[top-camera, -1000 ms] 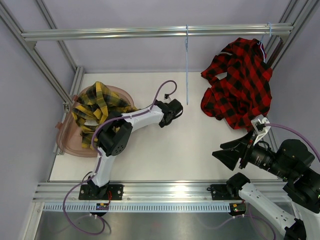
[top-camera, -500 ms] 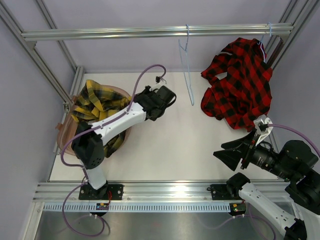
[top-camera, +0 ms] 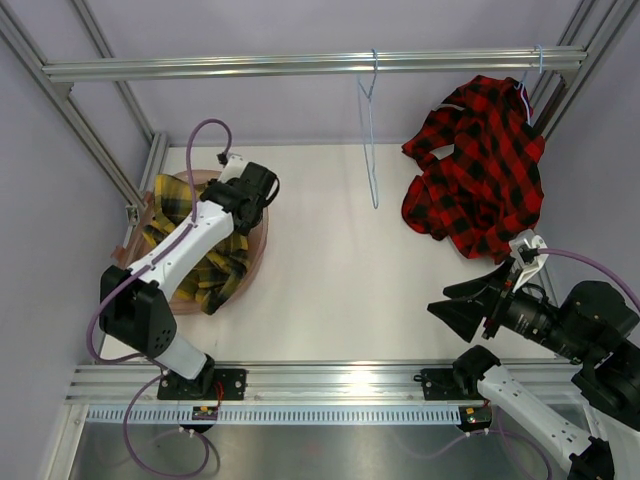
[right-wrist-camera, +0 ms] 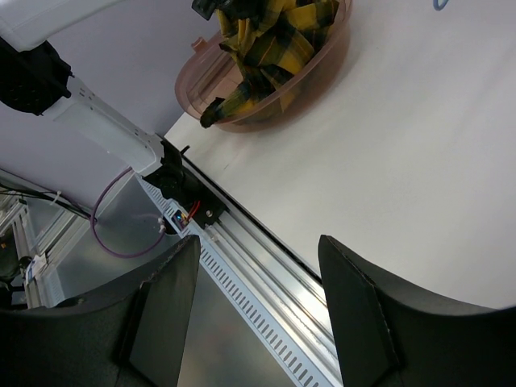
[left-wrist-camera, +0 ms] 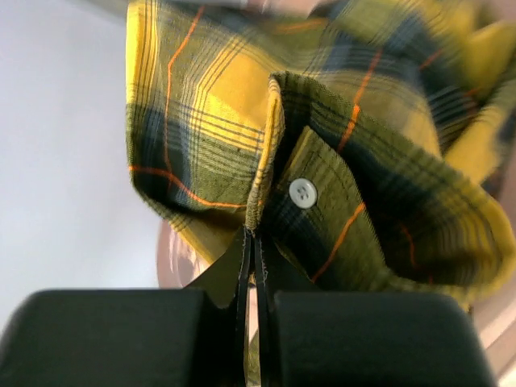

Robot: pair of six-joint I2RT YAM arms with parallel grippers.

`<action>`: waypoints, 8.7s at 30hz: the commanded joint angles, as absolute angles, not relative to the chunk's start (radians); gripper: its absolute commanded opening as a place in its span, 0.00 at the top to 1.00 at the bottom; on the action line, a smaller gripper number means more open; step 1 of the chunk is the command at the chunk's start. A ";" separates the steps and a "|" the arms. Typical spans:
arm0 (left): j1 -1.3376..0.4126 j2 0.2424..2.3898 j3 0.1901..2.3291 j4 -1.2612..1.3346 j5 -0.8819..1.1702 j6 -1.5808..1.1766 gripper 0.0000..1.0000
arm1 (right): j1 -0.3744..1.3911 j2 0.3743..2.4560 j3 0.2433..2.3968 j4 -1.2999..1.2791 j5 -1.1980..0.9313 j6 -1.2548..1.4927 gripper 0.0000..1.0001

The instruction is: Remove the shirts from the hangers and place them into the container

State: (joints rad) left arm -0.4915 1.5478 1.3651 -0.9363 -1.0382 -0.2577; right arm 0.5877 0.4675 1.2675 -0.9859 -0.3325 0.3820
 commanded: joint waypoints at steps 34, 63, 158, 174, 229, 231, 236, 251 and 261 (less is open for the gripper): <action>-0.371 0.801 1.071 -0.741 -0.720 -0.549 0.30 | 0.584 0.702 1.535 -1.126 0.165 0.313 0.29; -0.693 0.808 0.973 -0.414 -0.241 -0.465 0.27 | -0.155 1.411 1.936 -0.893 0.172 0.113 0.07; -0.698 1.566 1.758 0.118 1.146 -0.721 0.11 | 0.144 0.451 1.145 -1.025 -1.032 0.439 1.00; -0.758 1.575 1.595 0.371 1.218 -0.885 0.33 | 0.169 0.419 1.129 -0.940 -1.086 0.483 1.00; -0.747 1.197 2.022 -0.712 0.788 -0.443 1.00 | 0.183 0.518 1.269 -0.942 -0.739 0.244 0.18; -0.747 1.195 2.049 -0.706 0.808 -0.463 1.00 | 0.181 0.529 1.279 -0.939 -0.767 0.239 0.18; -0.746 1.181 2.063 -0.710 0.822 -0.471 1.00 | 0.181 0.538 1.263 -0.907 -0.846 0.242 0.28; -0.724 1.193 2.057 -0.680 0.833 -0.482 1.00 | 0.183 0.471 1.192 -0.819 -1.029 0.330 0.92; -0.709 1.221 2.105 -0.914 0.617 -0.338 1.00 | 0.181 0.500 1.301 -0.997 -0.703 0.258 1.00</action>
